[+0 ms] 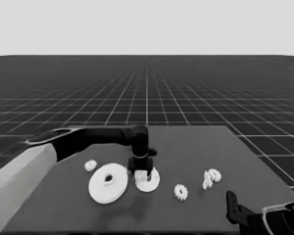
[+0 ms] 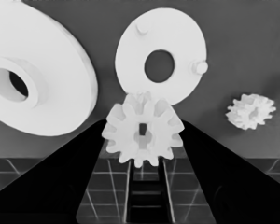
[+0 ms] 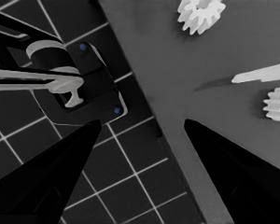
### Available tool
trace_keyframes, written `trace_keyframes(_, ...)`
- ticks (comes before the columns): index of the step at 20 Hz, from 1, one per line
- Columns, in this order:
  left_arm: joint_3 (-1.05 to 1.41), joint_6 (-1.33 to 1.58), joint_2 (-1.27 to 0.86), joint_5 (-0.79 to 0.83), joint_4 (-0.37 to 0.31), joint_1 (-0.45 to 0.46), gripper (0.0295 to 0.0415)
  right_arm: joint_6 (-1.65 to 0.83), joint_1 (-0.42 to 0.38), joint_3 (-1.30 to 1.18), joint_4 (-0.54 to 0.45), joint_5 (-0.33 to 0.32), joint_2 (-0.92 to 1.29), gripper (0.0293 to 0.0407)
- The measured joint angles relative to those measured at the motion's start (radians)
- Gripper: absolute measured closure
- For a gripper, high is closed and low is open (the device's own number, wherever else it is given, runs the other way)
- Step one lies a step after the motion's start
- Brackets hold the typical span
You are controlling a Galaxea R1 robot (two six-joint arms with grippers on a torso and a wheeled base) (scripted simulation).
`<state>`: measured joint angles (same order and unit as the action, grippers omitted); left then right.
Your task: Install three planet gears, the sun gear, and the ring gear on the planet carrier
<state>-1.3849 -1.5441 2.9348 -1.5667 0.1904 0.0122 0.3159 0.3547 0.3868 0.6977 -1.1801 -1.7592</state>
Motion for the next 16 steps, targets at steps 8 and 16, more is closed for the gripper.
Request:
trace_keyframes(8,-0.104,0.073,0.023,0.031,0.167,0.169,0.0398,0.0,0.0,0.0,0.0,0.0,0.0,0.0315)
trace_keyframes(16,-0.106,0.074,0.024,0.032,0.169,0.171,0.0326,0.0,0.0,0.0,0.0,0.0,0.0,0.0315)
